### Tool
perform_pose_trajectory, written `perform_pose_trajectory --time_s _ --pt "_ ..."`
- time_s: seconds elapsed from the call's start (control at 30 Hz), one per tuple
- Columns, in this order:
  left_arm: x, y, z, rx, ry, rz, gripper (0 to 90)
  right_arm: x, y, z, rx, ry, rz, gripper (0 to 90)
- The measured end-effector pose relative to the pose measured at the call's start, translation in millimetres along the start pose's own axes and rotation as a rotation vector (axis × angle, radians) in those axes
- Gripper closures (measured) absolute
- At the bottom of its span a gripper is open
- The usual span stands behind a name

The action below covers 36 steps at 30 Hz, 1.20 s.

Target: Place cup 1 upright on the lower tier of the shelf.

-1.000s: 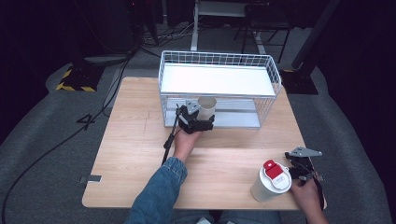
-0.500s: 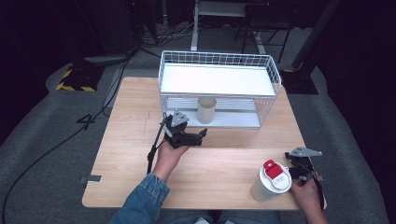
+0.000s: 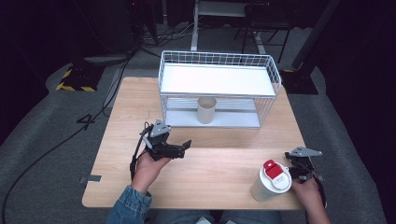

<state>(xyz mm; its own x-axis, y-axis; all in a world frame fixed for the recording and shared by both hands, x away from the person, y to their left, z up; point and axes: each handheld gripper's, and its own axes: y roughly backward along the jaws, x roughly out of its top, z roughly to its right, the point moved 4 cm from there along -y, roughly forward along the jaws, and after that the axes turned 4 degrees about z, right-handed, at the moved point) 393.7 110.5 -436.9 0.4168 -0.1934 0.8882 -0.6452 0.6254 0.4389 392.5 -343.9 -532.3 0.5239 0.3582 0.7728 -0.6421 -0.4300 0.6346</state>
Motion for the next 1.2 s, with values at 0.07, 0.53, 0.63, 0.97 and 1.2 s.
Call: perform_pose_trajectory --time_s 0.07,0.53,0.63,0.97,1.2 --pt "-4.7 4.9 1.0 0.005 -0.021 -0.025 0.1 0.0 0.0 0.0 0.0 0.0 0.0 9.4" --pt "-53.1 27.3 -10.5 0.015 -0.008 -0.09 2.1 -1.8 2.2 0.0 -0.013 -0.017 0.0 9.3" --pt "-64.1 29.9 -13.3 0.037 -0.032 -0.122 2.2 -2.1 2.7 -0.2 -0.017 -0.019 -0.002 9.3" --pt "-91.2 31.8 -19.4 0.073 -0.026 -0.174 2.1 -3.7 4.6 0.8 0.023 0.011 -0.003 9.2" --pt "-99.2 28.6 -23.7 0.103 -0.029 -0.222 2.1 -4.4 5.6 1.4 0.033 0.014 -0.002 9.4"
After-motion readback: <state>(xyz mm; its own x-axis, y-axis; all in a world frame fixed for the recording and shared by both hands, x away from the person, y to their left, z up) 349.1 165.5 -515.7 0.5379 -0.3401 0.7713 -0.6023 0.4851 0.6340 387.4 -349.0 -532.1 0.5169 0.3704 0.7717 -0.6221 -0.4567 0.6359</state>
